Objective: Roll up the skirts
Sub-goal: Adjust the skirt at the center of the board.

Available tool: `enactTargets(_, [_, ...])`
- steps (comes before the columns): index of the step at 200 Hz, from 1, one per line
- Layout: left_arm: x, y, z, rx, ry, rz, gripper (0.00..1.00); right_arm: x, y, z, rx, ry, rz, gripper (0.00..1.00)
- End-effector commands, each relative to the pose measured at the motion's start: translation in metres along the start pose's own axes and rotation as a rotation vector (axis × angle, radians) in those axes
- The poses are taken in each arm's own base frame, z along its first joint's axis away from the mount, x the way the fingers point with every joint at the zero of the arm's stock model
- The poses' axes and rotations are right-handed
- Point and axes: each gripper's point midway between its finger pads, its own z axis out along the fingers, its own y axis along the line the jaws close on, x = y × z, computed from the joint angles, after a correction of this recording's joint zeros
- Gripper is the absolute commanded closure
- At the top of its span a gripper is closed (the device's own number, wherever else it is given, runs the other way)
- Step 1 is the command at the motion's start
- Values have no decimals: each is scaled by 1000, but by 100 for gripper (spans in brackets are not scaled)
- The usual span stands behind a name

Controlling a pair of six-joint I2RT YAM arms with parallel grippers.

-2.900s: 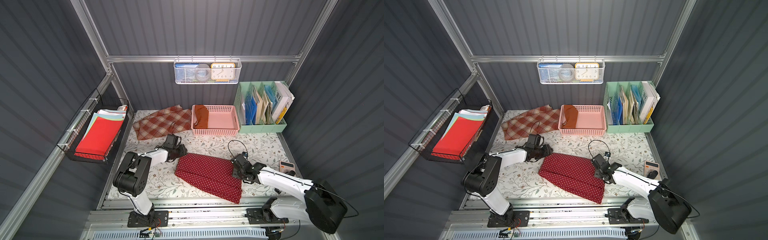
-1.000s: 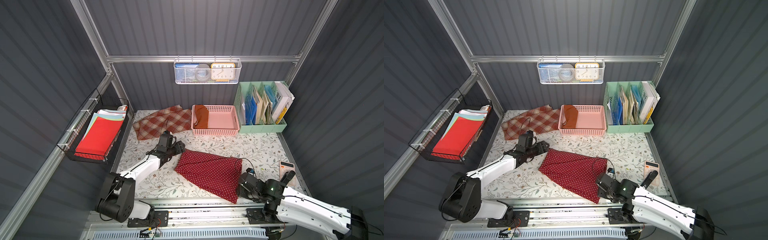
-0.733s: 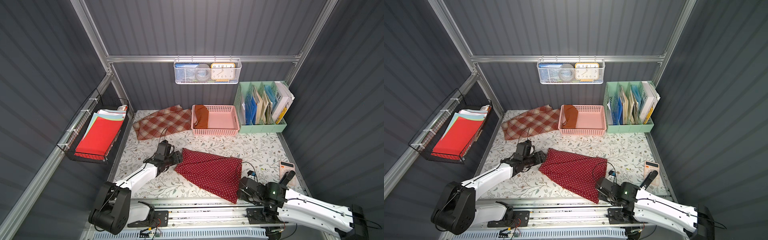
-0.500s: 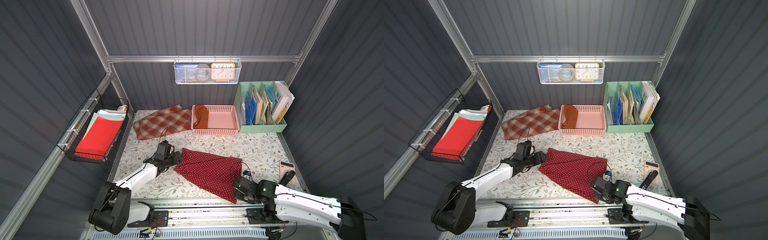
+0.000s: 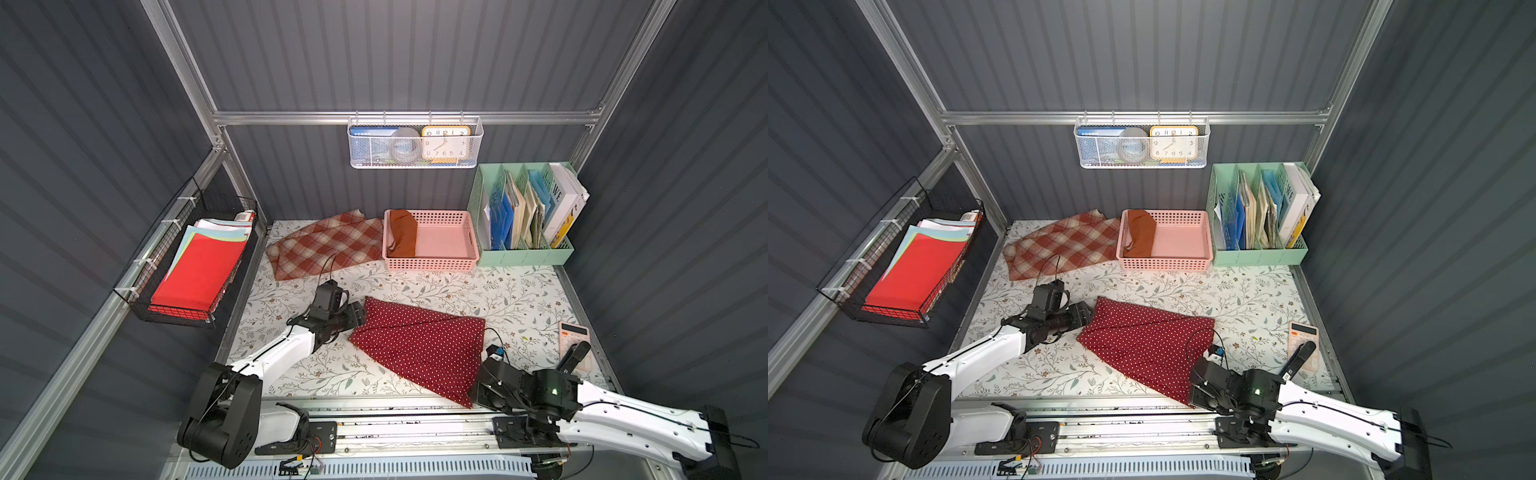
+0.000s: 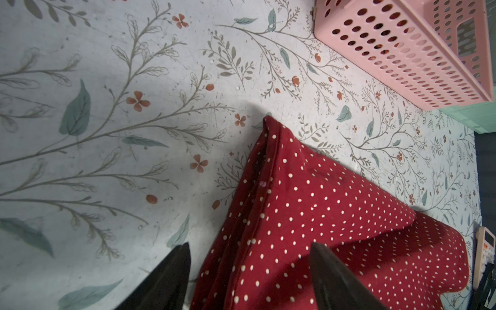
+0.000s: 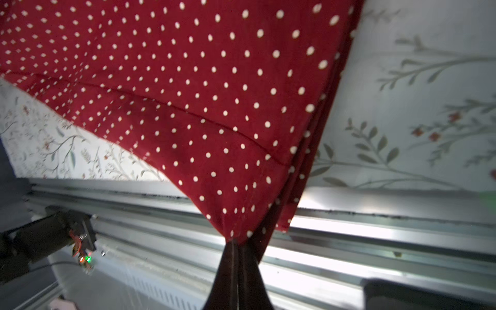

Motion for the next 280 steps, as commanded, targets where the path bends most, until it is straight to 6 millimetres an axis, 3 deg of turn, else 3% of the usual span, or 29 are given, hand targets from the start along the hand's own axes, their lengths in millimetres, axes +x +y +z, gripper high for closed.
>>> enactTargets(1, [-9, -6, 1, 23, -19, -1, 28, 23, -30, 2, 79, 84, 37, 100])
enactTargets(11, [-10, -8, 1, 27, -22, 0, 28, 27, -41, 5, 110, 97, 38, 100])
enactTargets(16, [-12, -9, 2, 29, -23, 0, 28, 28, -46, 6, 129, 98, 41, 93])
enactTargets(39, [-20, -16, 0, 44, -34, 8, 29, 34, -54, 6, 156, 132, 25, 75])
enactTargets(50, [-26, -21, -2, 55, -45, 12, 29, 32, -56, 0, 181, 123, 6, 74])
enactTargets(72, [-48, -38, -1, 89, -81, 37, 29, 21, -42, -17, 146, 77, -26, 69])
enactTargets(90, [-58, -64, 7, 171, -71, 44, 34, -11, -29, -36, 134, -92, -68, 67])
enactTargets(97, [-57, -75, 13, 202, -58, 51, 39, -30, -23, -42, 132, -192, -92, 68])
enactTargets(102, [-55, -84, 17, 226, -46, 63, 46, -43, -17, -48, 136, -265, -107, 74])
enactTargets(111, [-48, -97, 28, 248, -11, 85, 71, -63, -1, -52, 132, -358, -145, 90])
enactTargets(123, [-34, -115, 42, 275, 32, 115, 100, -85, 21, -46, 136, -415, -167, 100])
enactTargets(133, [-23, -122, 54, 295, 69, 115, 100, -100, 36, -28, 140, -405, -163, 100])
enactTargets(147, [-7, -128, 68, 336, 129, 105, 100, -122, 32, -1, 206, -377, -123, 100])
enactTargets(176, [5, -118, 84, 311, 166, 107, 100, -146, -1, 44, 342, -261, -42, 100])
enactTargets(209, [12, -86, 98, 182, 175, 105, 100, -143, -23, 84, 353, -128, 28, 100])
enactTargets(248, [-5, -25, 112, 83, 160, -71, 100, -141, -50, 96, 331, -74, 133, 100])
enactTargets(280, [-12, -23, 109, 82, 161, -56, 100, -164, -46, 102, 348, -38, 104, 100])
